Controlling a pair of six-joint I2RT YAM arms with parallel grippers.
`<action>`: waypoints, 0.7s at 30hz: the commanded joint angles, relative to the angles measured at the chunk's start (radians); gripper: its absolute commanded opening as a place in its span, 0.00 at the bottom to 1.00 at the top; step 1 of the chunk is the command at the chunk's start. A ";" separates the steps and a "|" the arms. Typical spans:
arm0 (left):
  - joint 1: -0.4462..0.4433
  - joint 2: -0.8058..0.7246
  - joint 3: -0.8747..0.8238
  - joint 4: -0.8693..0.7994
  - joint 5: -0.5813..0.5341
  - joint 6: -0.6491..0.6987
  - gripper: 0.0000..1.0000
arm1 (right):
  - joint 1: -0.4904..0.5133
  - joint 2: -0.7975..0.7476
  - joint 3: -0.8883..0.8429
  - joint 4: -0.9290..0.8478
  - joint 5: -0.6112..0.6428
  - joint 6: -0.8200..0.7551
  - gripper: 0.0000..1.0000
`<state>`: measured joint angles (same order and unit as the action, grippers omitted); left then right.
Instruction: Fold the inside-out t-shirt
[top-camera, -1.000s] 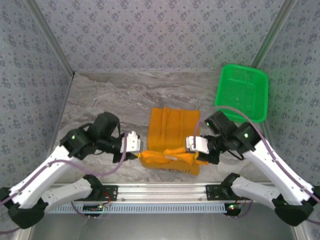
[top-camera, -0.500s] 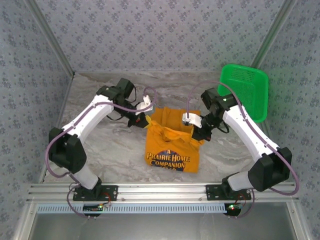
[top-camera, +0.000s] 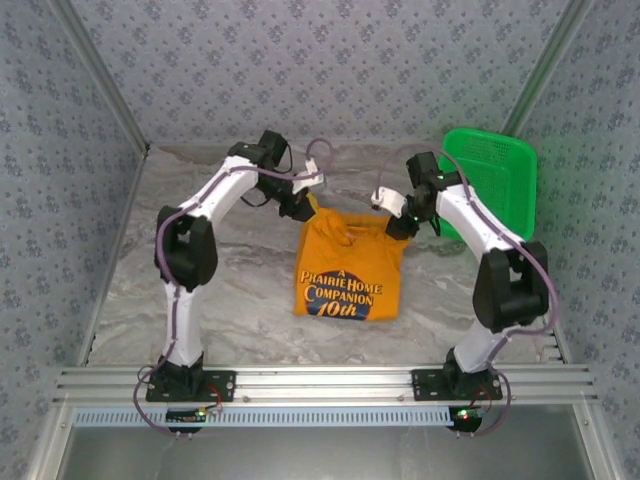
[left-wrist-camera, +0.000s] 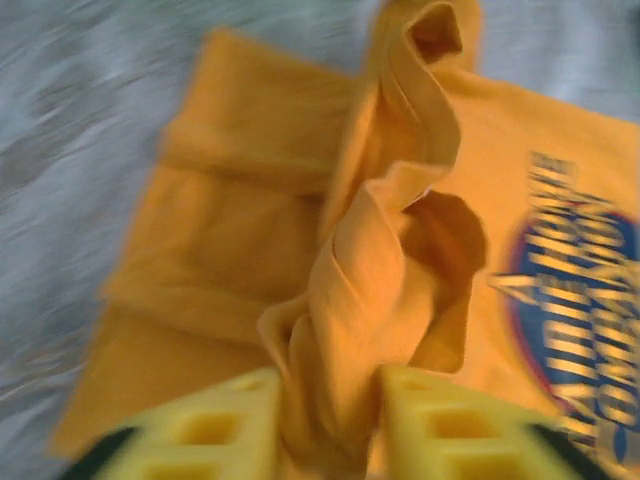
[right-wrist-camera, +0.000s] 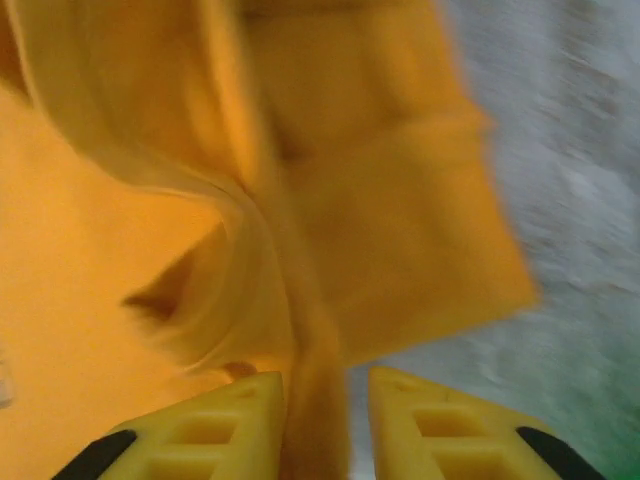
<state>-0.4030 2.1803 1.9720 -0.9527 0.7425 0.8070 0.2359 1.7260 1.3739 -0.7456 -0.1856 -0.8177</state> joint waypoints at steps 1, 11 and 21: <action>0.055 0.070 0.071 0.306 -0.249 -0.390 0.99 | 0.026 0.079 0.084 0.252 0.413 0.336 0.64; 0.086 -0.175 -0.183 0.484 -0.347 -0.799 1.00 | 0.045 -0.255 -0.149 0.320 0.429 0.862 0.99; 0.104 -0.241 -0.254 0.303 -0.355 -1.120 1.00 | -0.036 -0.284 -0.209 0.100 0.092 1.083 0.86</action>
<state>-0.3134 1.8793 1.6100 -0.4744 0.3923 -0.1677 0.1837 1.4212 1.2282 -0.5629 0.0242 0.2039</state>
